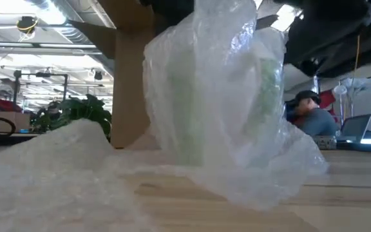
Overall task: Wrap mug
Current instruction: Wrap the green mug with the bubble wrap
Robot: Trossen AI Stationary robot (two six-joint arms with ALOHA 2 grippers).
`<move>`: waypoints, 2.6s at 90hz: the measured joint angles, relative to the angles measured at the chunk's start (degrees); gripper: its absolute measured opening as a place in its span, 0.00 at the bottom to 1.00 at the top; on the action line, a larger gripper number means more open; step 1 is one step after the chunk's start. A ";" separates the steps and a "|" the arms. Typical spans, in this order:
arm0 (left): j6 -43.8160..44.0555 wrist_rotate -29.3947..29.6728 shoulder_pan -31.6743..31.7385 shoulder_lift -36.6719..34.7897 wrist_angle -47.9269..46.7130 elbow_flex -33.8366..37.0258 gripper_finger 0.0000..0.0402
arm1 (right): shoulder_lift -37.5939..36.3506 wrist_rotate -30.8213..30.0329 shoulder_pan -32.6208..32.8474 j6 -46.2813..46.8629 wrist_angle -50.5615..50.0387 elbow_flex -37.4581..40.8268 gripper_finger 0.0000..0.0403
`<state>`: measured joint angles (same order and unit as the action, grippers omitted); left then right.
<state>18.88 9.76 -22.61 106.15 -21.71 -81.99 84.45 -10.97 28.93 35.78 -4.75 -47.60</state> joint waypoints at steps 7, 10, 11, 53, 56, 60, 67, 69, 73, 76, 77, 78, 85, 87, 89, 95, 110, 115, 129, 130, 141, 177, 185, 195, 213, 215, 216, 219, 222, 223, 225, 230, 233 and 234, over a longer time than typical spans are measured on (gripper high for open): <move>-0.22 0.77 -0.07 -0.04 -1.64 -1.16 0.00 | -0.42 -0.02 -0.02 -0.83 0.20 -1.20 0.00; -0.25 0.97 -0.07 -0.04 -2.24 -1.38 0.00 | -0.75 -0.02 -0.02 -1.51 -0.32 -1.55 0.00; -0.27 0.98 -0.07 -0.04 -2.36 -1.42 0.00 | -0.83 -0.06 -0.02 -1.60 -0.58 -1.73 0.00; -0.27 3.81 -0.11 -0.04 -4.86 -1.84 0.00 | 3.22 0.25 -0.61 -9.24 -0.15 -9.94 0.00; -0.25 3.81 -0.24 -0.06 -4.90 -1.84 0.00 | 3.96 0.86 -0.85 -9.19 0.05 -9.94 0.00; -0.24 3.84 -0.54 -0.41 -5.61 -1.84 0.00 | 4.76 1.23 -0.87 -9.18 0.06 -9.89 0.00; 0.08 3.85 -0.93 -1.30 -6.79 -1.84 0.00 | 5.09 1.01 -0.88 -9.13 0.97 -9.87 0.00; 0.17 3.87 -1.11 -1.70 -7.20 -1.84 0.00 | 5.07 1.02 -0.87 -9.12 1.15 -9.88 0.00; 0.31 3.91 -1.46 -2.44 -7.62 -1.84 0.00 | 5.04 1.04 -0.85 -9.12 1.81 -9.90 0.00; 0.40 4.17 -1.70 -3.04 -8.10 -1.84 0.00 | 5.04 1.05 -0.85 -9.12 2.09 -9.94 0.00; 0.41 4.31 -1.81 -3.22 -8.34 -1.84 0.00 | 5.04 1.05 -0.85 -9.12 2.08 -9.94 0.00; 0.39 4.44 -1.89 -3.39 -8.50 -1.84 0.00 | 5.04 1.05 -0.85 -9.12 2.02 -9.93 0.00; 0.24 5.44 -2.64 -4.28 -9.25 -1.84 0.00 | 5.04 1.06 -0.85 -9.10 2.16 -9.92 0.00; 0.20 5.98 -2.95 -4.54 -9.66 -1.84 0.00 | 5.04 1.05 -0.87 -9.10 2.11 -9.92 0.00; 0.06 6.57 -3.24 -4.68 -10.02 -1.84 0.00 | 5.04 1.05 -0.87 -9.01 2.12 -9.92 0.00; -0.24 8.28 -3.85 -5.40 -10.98 -1.84 0.00 | 5.04 1.06 -0.97 -8.57 2.09 -9.95 0.00; 2.18 15.55 -5.76 -6.42 -18.63 -1.84 0.00 | 6.11 1.65 -1.88 -8.80 -2.41 -15.78 0.00; 3.17 18.53 -6.71 -6.76 -20.16 -1.82 0.00 | 7.50 2.14 -2.00 -9.82 -6.68 -19.12 0.00; 6.43 24.90 -9.50 -9.55 -19.10 2.62 0.00 | 13.83 4.17 -2.52 -11.78 -20.47 -30.36 0.00; 7.03 25.40 -9.71 -9.82 -19.16 3.14 0.00 | 14.34 4.27 -2.57 -11.86 -21.46 -31.20 0.00; 13.07 29.71 -12.12 -13.95 -15.99 10.84 0.00 | 19.49 6.88 -3.11 -12.27 -29.57 -38.75 0.00; 9.51 28.16 -15.76 -30.34 33.70 45.26 0.00 | 27.70 10.94 -4.90 -12.41 -39.84 -51.65 0.00; 9.46 27.05 -15.44 -31.09 40.48 49.44 0.00 | 29.26 13.47 -5.86 -11.07 -41.43 -51.86 0.00; 9.39 25.32 -15.10 -31.08 45.64 51.80 0.00 | 31.27 14.56 -6.63 -9.43 -44.56 -51.84 0.00; 7.90 23.98 -15.26 -31.08 48.31 52.54 0.00 | 34.41 17.22 -8.09 -9.04 -44.31 -51.90 0.00; 8.05 23.88 -15.26 -31.08 48.27 52.54 0.00 | 34.92 17.63 -8.26 -9.03 -44.31 -51.90 0.00; 8.13 23.85 -15.26 -31.08 48.27 52.54 0.00 | 35.21 17.95 -8.39 -9.02 -44.31 -51.92 0.00; 8.21 23.81 -15.26 -31.08 48.30 52.54 0.00 | 35.80 19.00 -8.63 -9.03 -44.24 -51.95 0.00; 8.33 23.60 -15.34 -31.08 48.28 52.54 0.00 | 36.37 19.85 -8.76 -9.01 -44.13 -52.05 0.00; 8.36 23.53 -15.37 -31.08 48.29 52.54 0.00 | 36.57 20.11 -8.77 -9.02 -44.06 -52.07 0.00; 8.55 23.44 -15.44 -31.08 48.31 52.54 0.00 | 36.97 20.78 -8.80 -9.03 -43.95 -52.09 0.00; 9.11 23.26 -15.72 -31.08 48.22 52.54 0.00 | 37.79 21.58 -8.84 -9.08 -43.80 -52.15 0.00; 9.36 23.26 -15.93 -31.04 48.12 52.54 0.00 | 38.16 21.68 -8.85 -9.08 -43.74 -52.19 0.00; 9.45 23.26 -15.99 -31.04 48.13 52.54 0.00 | 38.21 21.71 -8.85 -9.08 -43.75 -52.18 0.00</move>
<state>28.33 33.01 -38.60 75.11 26.43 -29.45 122.66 10.75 20.08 26.70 -48.49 -99.78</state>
